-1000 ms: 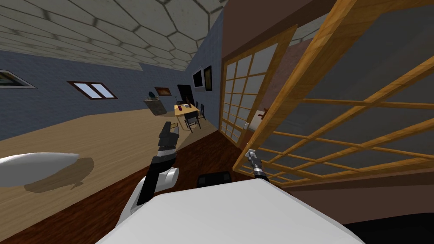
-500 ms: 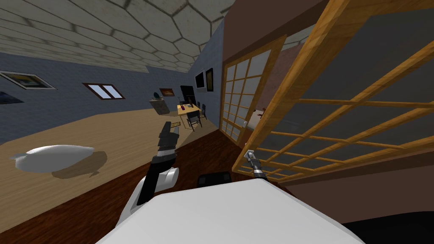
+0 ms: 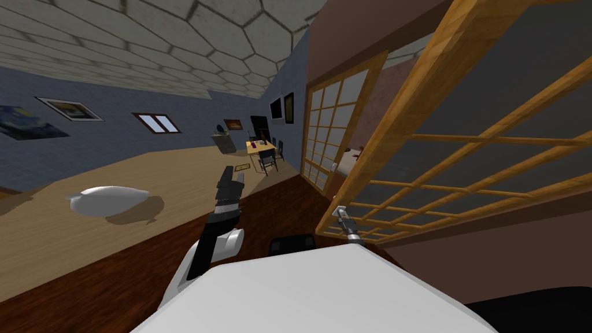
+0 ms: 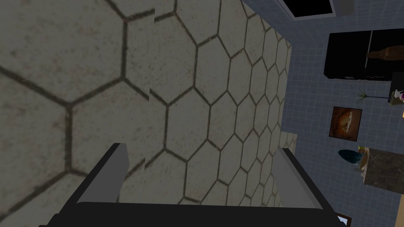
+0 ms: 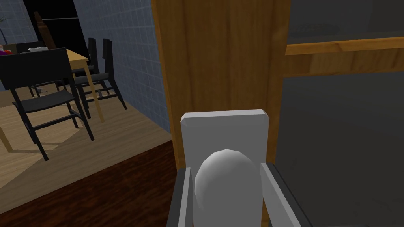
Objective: Pull the door open
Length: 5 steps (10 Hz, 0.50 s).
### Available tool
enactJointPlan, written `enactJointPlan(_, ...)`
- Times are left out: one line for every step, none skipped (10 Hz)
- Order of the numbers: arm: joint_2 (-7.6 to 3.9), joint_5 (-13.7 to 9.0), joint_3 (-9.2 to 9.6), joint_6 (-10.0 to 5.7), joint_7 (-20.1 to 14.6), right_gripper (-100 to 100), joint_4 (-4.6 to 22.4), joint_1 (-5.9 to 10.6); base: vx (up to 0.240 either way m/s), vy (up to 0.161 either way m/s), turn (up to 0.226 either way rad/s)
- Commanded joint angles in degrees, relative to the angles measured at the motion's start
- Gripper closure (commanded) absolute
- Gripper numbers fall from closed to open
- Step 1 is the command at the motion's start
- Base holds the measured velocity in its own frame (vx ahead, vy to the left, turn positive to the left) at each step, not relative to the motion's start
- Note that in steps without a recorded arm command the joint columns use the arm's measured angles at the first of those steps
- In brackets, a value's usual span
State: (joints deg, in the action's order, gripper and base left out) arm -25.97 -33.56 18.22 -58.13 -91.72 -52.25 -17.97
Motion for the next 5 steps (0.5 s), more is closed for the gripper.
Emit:
enactJointPlan(-0.67,0.62,1.05,-0.99,-0.88,100,-0.03,-0.71,-0.202,-0.046,0.069)
enactJointPlan(-1.02,0.93,1.56,-1.46,-1.29,100,-0.08,-1.00,-0.185,-0.051,0.077)
enactJointPlan(-1.40,1.26,2.09,-1.95,-1.72,100,-0.12,-1.29,-0.190,-0.027,0.059)
enactJointPlan(-1.03,1.10,1.86,-1.21,-1.20,100,-0.45,-1.09,-0.089,-0.003,0.015)
enactJointPlan(-1.44,1.53,2.55,-2.07,-1.97,100,0.13,-1.29,-0.156,-0.014,0.105)
